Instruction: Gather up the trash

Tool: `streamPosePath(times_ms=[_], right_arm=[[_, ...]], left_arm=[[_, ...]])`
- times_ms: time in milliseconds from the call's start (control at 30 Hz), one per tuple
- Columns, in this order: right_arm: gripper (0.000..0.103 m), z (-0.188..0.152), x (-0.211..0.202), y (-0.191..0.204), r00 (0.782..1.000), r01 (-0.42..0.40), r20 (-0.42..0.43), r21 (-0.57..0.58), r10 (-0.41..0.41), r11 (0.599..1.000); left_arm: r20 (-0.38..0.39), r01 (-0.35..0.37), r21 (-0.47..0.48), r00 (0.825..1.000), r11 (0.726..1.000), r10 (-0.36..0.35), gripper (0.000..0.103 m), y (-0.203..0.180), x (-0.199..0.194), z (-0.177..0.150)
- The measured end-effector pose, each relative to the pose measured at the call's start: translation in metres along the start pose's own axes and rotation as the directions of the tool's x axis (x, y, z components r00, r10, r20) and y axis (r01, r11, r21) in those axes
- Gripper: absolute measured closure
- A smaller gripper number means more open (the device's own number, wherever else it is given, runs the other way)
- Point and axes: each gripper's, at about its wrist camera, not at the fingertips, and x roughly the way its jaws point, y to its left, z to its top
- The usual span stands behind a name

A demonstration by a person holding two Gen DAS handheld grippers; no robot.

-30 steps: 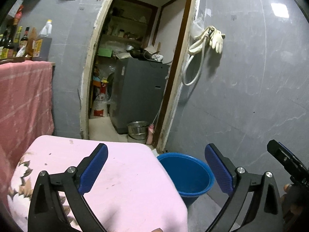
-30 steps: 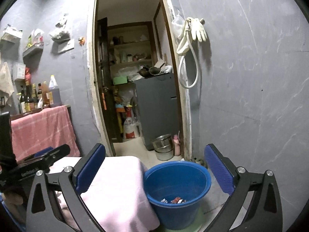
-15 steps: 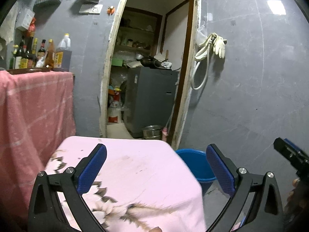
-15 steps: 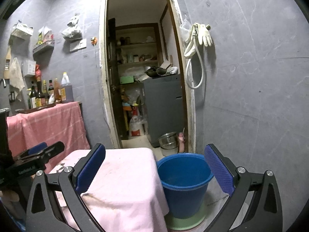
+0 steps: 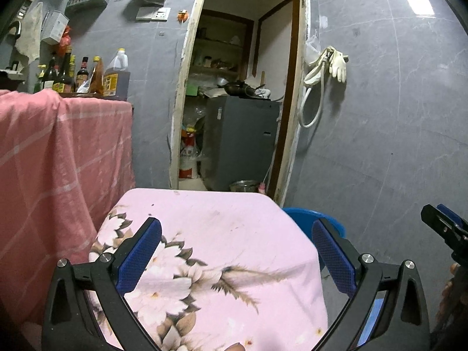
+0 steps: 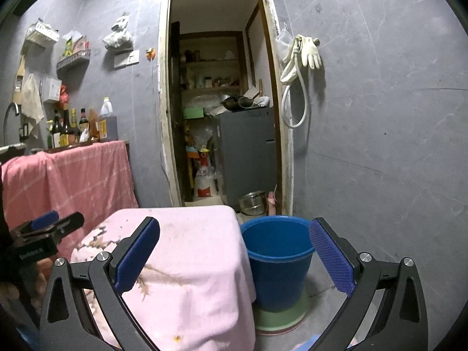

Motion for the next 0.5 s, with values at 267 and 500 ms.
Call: streamPosePath(times_ms=[267, 500], right_arm=[[0.0, -0.018, -0.014, 0.005, 0.999, 0.047, 0.003, -0.021, -0.047, 0.999], [0.0, -0.031, -0.016, 0.006, 0.998, 0.059, -0.007, -0.02, -0.059, 0.998]], left_arm=[[-0.016, 0.004, 0.0, 1.0, 1.0, -0.004, 0.002, 0.001, -0.009, -0.021], [-0.026, -0.017, -0.007, 1.0, 1.0, 0.017, 0.002, 0.001, -0.007, -0.034]])
